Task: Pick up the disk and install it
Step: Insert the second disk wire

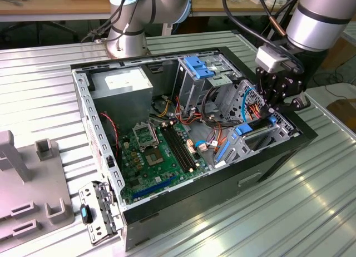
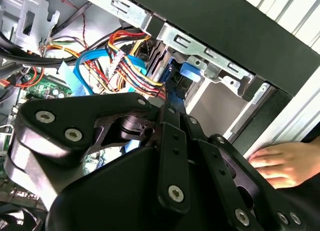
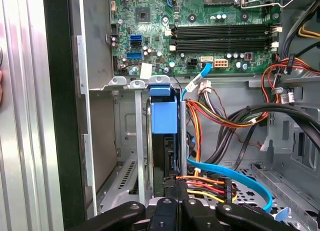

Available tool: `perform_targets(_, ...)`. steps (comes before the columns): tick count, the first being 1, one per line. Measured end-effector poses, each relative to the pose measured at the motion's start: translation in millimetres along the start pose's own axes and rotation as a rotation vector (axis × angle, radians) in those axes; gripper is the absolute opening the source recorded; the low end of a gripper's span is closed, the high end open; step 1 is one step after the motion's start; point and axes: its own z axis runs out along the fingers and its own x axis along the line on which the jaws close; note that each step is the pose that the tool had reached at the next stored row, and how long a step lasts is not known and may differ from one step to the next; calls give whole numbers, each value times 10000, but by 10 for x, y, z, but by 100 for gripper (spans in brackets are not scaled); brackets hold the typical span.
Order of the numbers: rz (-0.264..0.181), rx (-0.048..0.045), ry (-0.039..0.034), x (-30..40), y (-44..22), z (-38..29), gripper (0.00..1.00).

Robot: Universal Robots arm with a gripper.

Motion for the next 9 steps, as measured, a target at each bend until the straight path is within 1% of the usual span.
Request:
perform_targets(1,-6,-118,-15,0,0,0,11)
perform_targets(2,-9,-184,-22,0,1,1,11)
perform_targets(6,-9,-187,-23,1,0,-1,11)
perform_targets(7,-9,-188,-24,2,-1,-18,11)
perform_targets(9,-8,-190,-34,7,-9,-101,11)
